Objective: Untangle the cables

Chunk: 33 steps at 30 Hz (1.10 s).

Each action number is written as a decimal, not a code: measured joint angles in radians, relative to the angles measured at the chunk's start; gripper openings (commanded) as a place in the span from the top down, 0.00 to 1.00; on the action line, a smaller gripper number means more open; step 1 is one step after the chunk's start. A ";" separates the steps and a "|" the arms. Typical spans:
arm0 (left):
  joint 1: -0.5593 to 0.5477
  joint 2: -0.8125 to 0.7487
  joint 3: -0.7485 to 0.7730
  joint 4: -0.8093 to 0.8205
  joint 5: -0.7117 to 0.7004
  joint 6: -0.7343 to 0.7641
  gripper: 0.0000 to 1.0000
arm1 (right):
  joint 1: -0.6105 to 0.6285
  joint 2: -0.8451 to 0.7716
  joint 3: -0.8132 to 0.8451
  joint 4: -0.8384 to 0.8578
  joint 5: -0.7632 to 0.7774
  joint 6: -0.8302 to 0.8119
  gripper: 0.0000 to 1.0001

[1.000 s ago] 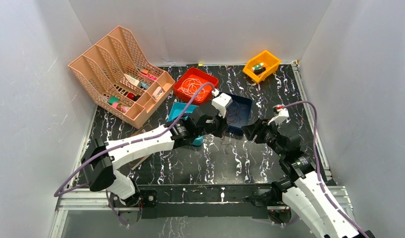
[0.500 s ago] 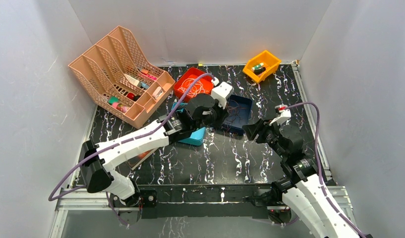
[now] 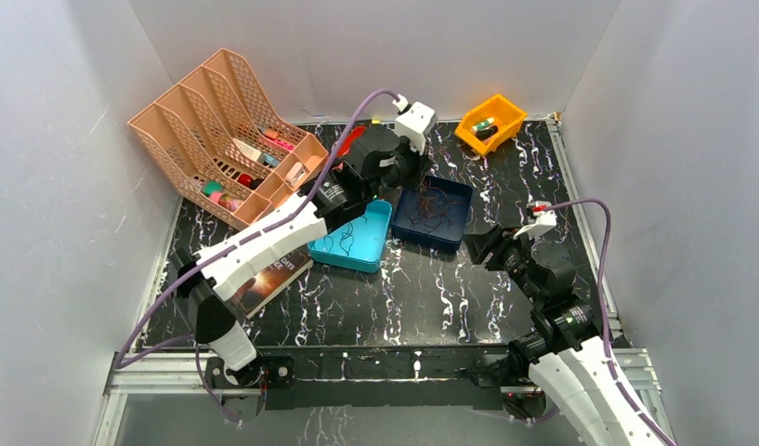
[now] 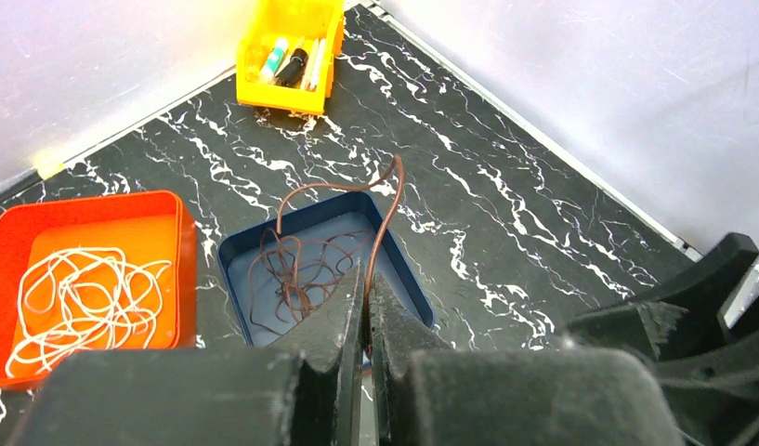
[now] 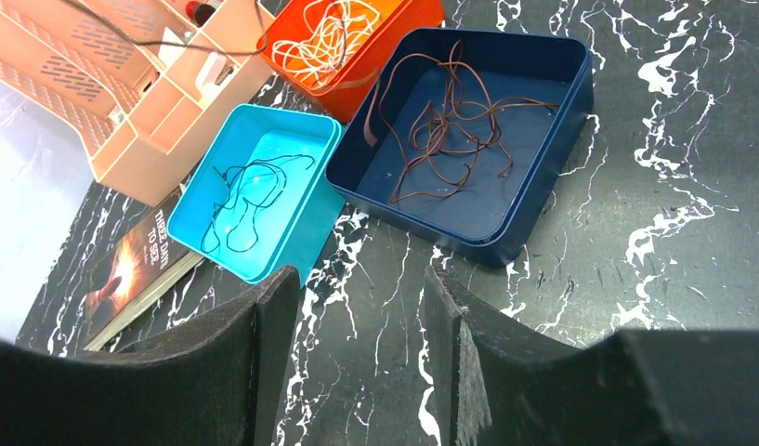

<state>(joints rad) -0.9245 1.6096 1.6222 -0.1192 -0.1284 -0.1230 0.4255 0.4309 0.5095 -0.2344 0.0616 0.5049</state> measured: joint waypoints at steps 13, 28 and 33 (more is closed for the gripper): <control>0.079 0.207 0.111 0.017 0.096 0.027 1.00 | 0.000 0.000 0.000 -0.006 0.013 0.014 0.39; 0.131 0.358 0.111 0.066 0.166 0.018 1.00 | 0.000 0.000 0.000 -0.011 0.014 0.014 0.39; 0.138 0.395 0.111 0.066 0.188 0.006 1.00 | 0.000 0.001 0.000 -0.011 0.014 0.014 0.39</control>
<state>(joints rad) -0.7864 2.0045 1.7329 -0.0528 0.0593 -0.1169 0.4255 0.4316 0.5095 -0.2455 0.0753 0.5194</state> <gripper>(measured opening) 0.011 0.607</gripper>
